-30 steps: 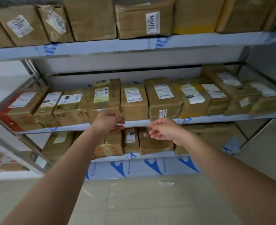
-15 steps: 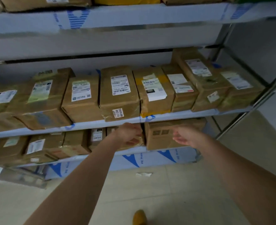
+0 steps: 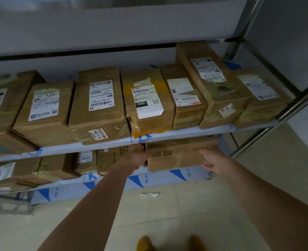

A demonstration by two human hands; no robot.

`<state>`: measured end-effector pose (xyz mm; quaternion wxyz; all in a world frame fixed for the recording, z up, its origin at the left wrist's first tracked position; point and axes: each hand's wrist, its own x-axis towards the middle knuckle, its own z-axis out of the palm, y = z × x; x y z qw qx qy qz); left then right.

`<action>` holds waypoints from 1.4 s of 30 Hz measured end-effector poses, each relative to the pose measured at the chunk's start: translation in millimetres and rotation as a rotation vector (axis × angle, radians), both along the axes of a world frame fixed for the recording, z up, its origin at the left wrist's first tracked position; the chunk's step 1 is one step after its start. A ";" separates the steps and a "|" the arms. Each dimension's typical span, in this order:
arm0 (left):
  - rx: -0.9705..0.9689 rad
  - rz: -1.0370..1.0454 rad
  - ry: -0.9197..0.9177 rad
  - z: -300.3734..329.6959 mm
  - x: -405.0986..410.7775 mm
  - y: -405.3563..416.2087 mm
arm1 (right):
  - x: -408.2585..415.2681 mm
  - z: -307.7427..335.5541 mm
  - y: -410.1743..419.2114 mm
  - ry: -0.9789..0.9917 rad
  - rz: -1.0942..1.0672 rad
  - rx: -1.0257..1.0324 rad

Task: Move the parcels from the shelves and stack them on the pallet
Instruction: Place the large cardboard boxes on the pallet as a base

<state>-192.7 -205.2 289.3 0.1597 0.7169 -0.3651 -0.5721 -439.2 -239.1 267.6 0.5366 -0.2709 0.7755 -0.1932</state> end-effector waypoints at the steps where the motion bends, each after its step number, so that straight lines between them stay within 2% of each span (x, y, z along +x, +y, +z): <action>1: -0.020 0.032 0.004 -5.5 -6.8 -3.8 | -5.8 -9.4 -6.4 0.003 -0.013 -0.004; 6: -0.080 0.222 0.047 -29.7 -37.6 -25.5 | -40.8 -38.3 -37.4 0.067 0.023 -0.075; 11: -0.095 0.446 -0.004 -64.2 -57.8 -37.4 | -74.5 -60.1 -64.4 0.025 0.165 -0.158; 14: -0.163 0.548 -0.051 -67.6 -67.7 -32.5 | -85.7 -66.7 -65.8 0.113 0.212 -0.210; 17: -0.127 0.545 -0.280 -63.9 -70.0 -21.5 | -95.6 -63.0 -64.0 0.312 0.230 -0.197; 20: 0.089 0.423 -0.423 -66.2 -70.6 -3.6 | -106.4 -60.3 -55.3 0.410 0.308 -0.059; 23: 0.229 0.459 -0.263 -77.5 -77.7 11.5 | -106.5 -63.2 -45.1 0.333 0.270 0.038; 25: 0.201 0.529 -0.148 -82.8 -84.9 15.2 | -99.1 -63.8 -40.4 0.251 0.272 -0.006; 29: 0.068 0.553 -0.185 -85.1 -93.0 17.6 | -90.1 -71.4 -43.7 0.265 0.292 -0.092; 33: 0.102 0.483 -0.322 -90.3 -80.4 30.2 | -107.6 -80.3 -43.8 0.346 0.324 -0.073; 35: 0.207 0.501 -0.263 -92.0 -74.4 38.7 | -117.1 -83.7 -38.8 0.382 0.281 -0.015; 38: 0.365 0.507 -0.099 -89.7 -84.3 51.9 | -117.7 -89.6 -32.0 0.263 0.117 -0.027; 40: 0.349 0.513 -0.049 -94.9 -93.4 57.0 | -110.8 -94.1 -29.4 0.211 0.085 -0.050; 42: 0.249 0.577 -0.005 -103.8 -96.0 57.9 | -107.5 -96.8 -29.3 0.237 0.084 -0.124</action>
